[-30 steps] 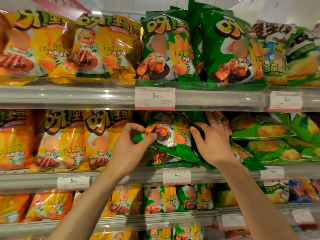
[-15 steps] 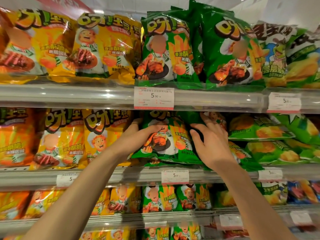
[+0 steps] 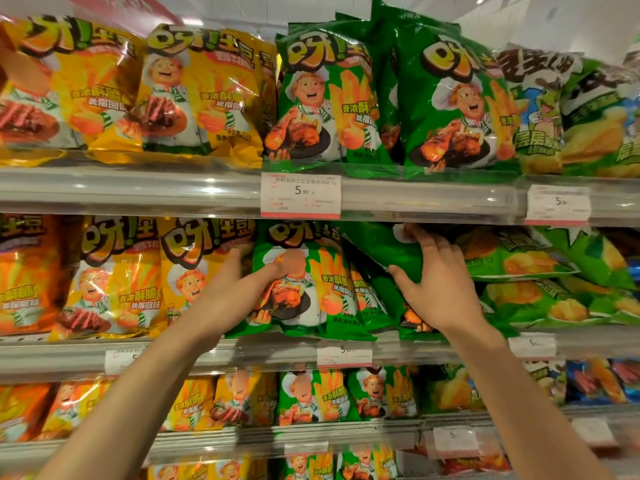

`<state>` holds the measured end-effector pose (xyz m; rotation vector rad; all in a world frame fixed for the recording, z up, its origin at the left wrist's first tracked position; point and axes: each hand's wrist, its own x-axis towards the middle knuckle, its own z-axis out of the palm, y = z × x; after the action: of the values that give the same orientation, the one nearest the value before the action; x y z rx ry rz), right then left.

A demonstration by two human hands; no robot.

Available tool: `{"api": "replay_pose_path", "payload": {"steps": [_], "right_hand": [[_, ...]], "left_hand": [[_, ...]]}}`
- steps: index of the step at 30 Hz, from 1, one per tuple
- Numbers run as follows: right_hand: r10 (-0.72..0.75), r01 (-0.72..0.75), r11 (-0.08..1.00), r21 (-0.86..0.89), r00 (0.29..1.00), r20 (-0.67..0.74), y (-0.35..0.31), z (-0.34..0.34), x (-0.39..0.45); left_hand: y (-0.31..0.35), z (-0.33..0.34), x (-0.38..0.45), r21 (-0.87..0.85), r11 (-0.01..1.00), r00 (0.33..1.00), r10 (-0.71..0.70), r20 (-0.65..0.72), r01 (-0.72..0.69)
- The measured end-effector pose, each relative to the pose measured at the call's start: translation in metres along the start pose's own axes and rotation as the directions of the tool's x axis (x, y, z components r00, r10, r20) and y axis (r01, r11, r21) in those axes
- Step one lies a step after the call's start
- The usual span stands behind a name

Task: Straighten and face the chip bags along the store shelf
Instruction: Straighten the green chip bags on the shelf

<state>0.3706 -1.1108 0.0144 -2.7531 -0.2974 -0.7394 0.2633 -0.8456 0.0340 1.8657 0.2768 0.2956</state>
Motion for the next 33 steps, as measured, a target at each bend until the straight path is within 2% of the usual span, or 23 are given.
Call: {"api": "replay_pose_path", "payload": {"steps": [2,3,6,9,12,15,18,25,28,33], "right_hand": [[0.032,-0.040,0.993,-0.112,0.996,-0.080,-0.012,0.001,-0.004],[0.024,-0.035,0.993,-0.115,0.995,-0.097,-0.016,0.001,-0.005],[0.000,0.006,0.994,0.110,0.998,-0.057,-0.015,0.000,-0.005],[-0.050,0.051,0.983,0.175,0.999,-0.005,-0.003,0.001,-0.001],[-0.081,0.052,0.974,0.219,0.989,0.122,0.003,0.002,0.006],[-0.086,0.059,0.985,0.164,0.984,0.157,0.001,0.006,0.008],[-0.040,0.034,0.992,0.119,0.998,0.047,-0.006,0.008,0.005],[0.171,-0.184,0.968,-0.172,0.981,-0.088,-0.029,0.007,0.000],[0.190,-0.191,0.954,-0.232,0.981,-0.028,-0.032,0.010,0.004],[0.128,-0.100,0.978,-0.185,0.981,0.144,-0.025,0.011,0.013]], "left_hand": [[0.001,0.001,0.000,-0.001,1.000,1.000,-0.007,0.002,0.007],[0.002,0.002,0.001,-0.006,1.000,1.000,-0.010,0.004,0.010],[0.003,0.003,0.002,-0.012,1.000,1.000,-0.012,0.004,0.012],[0.002,0.003,0.002,-0.012,1.000,1.000,-0.017,0.004,0.017],[0.001,0.003,0.002,-0.022,1.000,1.000,-0.013,0.004,0.013],[0.002,0.003,0.002,-0.033,0.999,1.000,-0.013,0.012,0.013],[0.001,0.002,0.003,-0.037,0.999,1.000,-0.017,0.024,0.018],[-0.001,0.002,0.004,-0.028,0.999,1.000,0.015,0.008,-0.015],[-0.001,0.003,0.004,-0.036,0.999,1.000,0.025,0.007,-0.024],[-0.005,-0.001,0.007,-0.042,0.999,0.999,0.036,0.018,-0.035]]}}
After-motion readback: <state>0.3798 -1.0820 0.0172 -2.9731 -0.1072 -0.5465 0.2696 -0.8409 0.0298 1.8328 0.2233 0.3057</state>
